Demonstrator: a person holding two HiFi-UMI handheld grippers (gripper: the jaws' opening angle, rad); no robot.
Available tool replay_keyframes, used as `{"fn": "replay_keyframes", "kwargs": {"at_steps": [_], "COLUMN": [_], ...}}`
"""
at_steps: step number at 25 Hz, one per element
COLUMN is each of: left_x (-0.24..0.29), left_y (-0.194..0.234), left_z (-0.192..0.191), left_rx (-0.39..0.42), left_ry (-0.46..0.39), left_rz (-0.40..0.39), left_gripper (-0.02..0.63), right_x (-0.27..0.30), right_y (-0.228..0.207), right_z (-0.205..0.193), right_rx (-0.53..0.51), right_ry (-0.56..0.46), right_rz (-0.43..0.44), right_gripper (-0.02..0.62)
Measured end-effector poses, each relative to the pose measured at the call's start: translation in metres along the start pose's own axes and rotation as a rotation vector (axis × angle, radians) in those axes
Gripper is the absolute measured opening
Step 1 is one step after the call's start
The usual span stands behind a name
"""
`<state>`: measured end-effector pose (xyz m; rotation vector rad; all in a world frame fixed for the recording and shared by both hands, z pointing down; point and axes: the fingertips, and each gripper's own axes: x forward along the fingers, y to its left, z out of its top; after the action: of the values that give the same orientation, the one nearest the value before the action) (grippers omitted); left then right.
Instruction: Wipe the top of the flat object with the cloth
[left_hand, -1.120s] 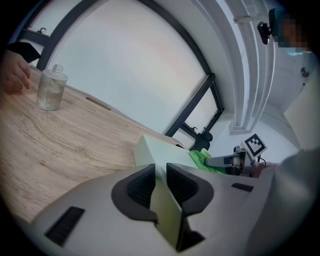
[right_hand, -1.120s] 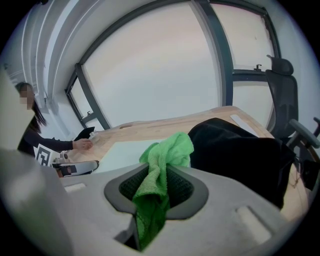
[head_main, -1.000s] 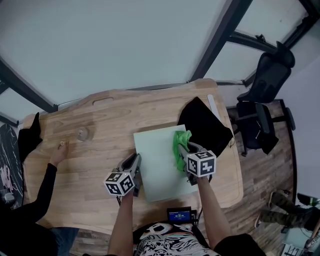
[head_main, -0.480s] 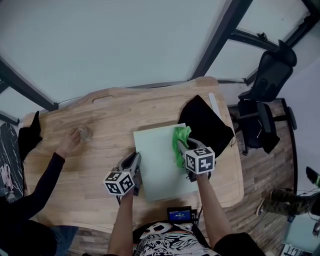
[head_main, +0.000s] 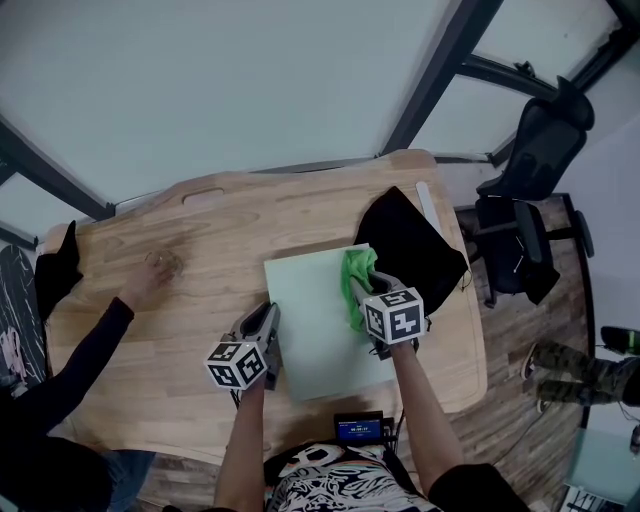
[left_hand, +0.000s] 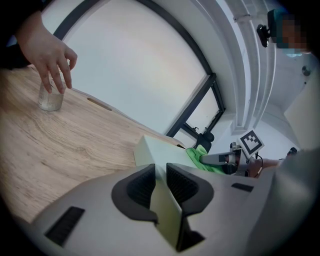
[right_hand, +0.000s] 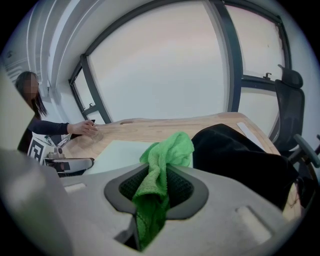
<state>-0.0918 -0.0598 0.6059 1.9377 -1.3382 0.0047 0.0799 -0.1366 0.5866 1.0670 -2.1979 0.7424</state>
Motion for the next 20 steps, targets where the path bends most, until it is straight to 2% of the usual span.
{"fn": "replay_keyframes", "kwargs": {"at_steps": [11,20], "left_x": [0.001,0.0], "left_y": [-0.003,-0.003], "left_z": [0.0,0.0], "left_rx": [-0.004,0.005], "left_ry": [0.006,0.008], "left_rz": [-0.003,0.005], "left_gripper": [0.069,0.069], "right_x": [0.011,0.018], "right_y": [0.017,0.041], "right_z": [0.006,0.004], "right_rx": [-0.112,-0.221], "right_ry": [0.039,0.073], "right_rz": [0.037,0.122], "right_gripper": [0.089,0.089]}}
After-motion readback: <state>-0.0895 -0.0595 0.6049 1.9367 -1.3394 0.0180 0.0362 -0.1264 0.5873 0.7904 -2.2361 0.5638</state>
